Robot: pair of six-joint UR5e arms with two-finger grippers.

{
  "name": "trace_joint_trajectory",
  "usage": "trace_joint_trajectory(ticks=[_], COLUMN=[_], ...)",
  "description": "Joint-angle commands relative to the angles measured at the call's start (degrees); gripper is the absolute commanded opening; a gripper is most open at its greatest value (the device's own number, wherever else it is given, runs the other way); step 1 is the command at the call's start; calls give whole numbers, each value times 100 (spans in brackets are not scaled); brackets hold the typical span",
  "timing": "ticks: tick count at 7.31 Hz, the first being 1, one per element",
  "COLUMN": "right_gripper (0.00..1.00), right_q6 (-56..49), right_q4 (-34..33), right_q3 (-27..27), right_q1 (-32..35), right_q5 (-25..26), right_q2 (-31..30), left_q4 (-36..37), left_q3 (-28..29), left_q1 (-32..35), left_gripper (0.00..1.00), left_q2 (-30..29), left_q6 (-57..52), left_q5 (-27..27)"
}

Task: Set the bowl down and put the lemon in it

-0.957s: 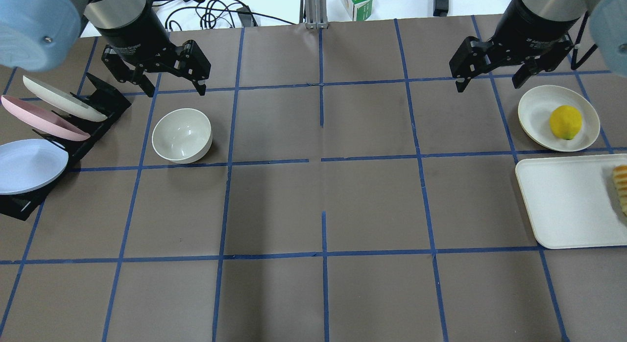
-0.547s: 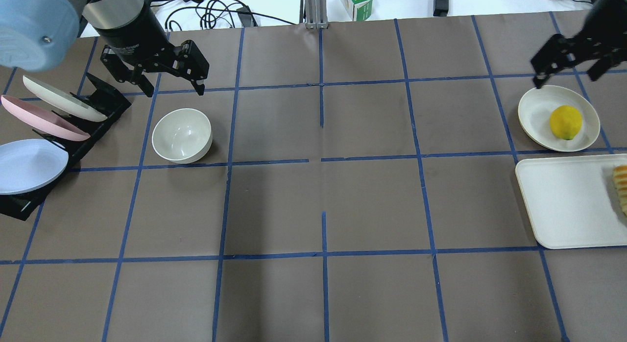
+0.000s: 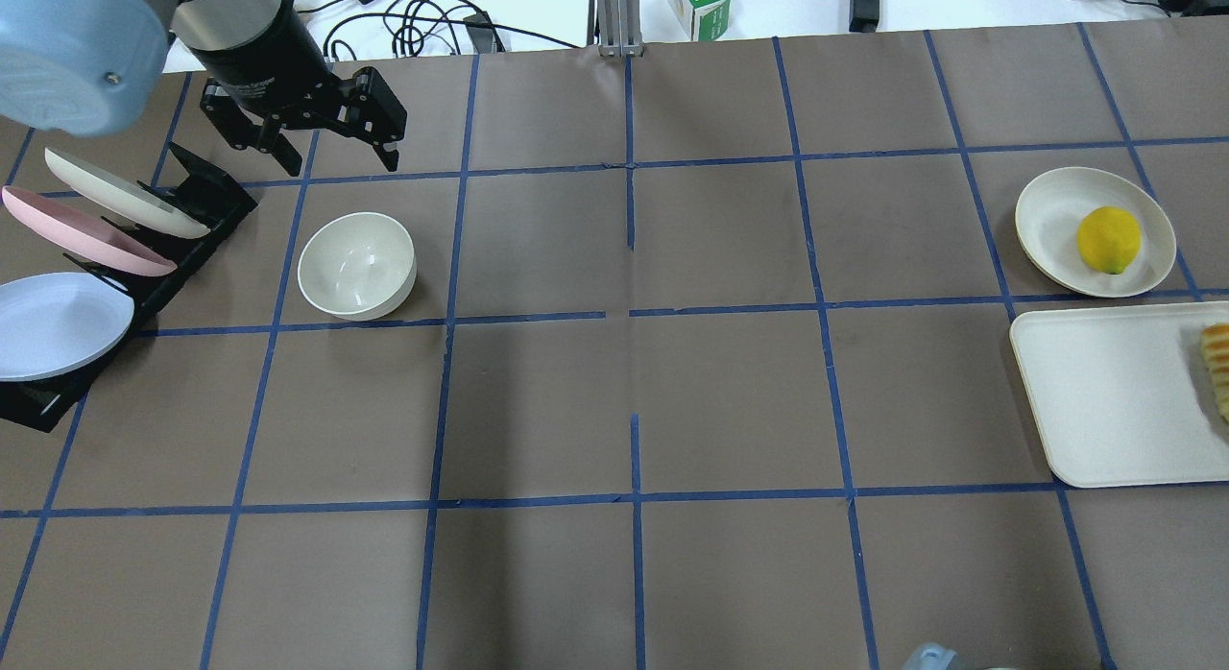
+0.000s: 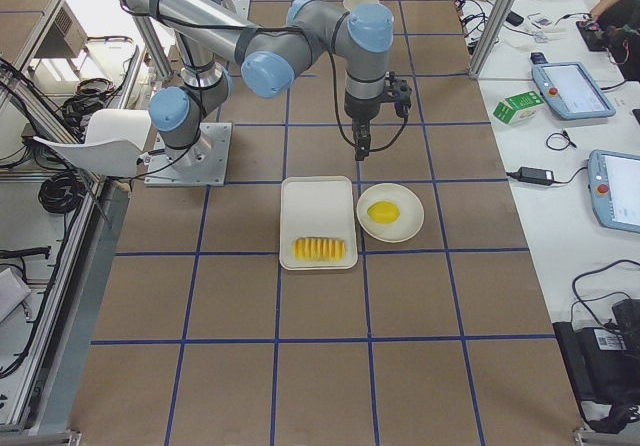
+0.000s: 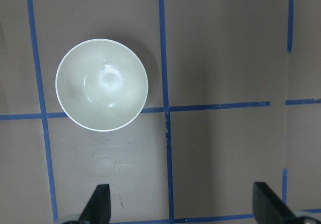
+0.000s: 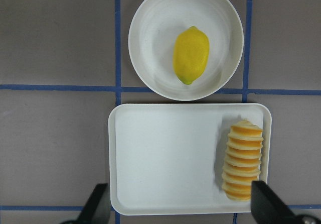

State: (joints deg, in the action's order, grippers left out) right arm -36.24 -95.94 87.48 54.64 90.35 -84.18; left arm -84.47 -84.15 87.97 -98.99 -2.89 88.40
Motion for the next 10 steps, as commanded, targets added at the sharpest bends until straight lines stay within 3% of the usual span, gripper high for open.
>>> trace_joint_trajectory(ticks=[1,3,5,6,8,10], right_gripper=[100,100,100,100,100,98], right_q6=[29,55,302,302,302,363], right_q4=[-544,-1475,-2039,-2269,-2491,-2395], right_q3=[32,42,59,7,59,77], right_q1=[-15,11,169,170,170,170], right_q5=[-18,-44,-210,-220,-185,-123], right_q2=[495,1505,2166,2491,2774,2793], left_q4=[185,299,623,1277,2527,2629], left_q3=[-14,-40,-345,-748,-1426,-1490], left_q1=[-427,-1078,-1168,-1203,-1510,-1511], left_gripper=[100,100,100,100,100,100], left_q2=[-242,-515,-831,-963,-1174,-1377], left_q6=[-54,-394,-713,-731,-1001,-1188], left_q5=[11,11,28,19,11,37])
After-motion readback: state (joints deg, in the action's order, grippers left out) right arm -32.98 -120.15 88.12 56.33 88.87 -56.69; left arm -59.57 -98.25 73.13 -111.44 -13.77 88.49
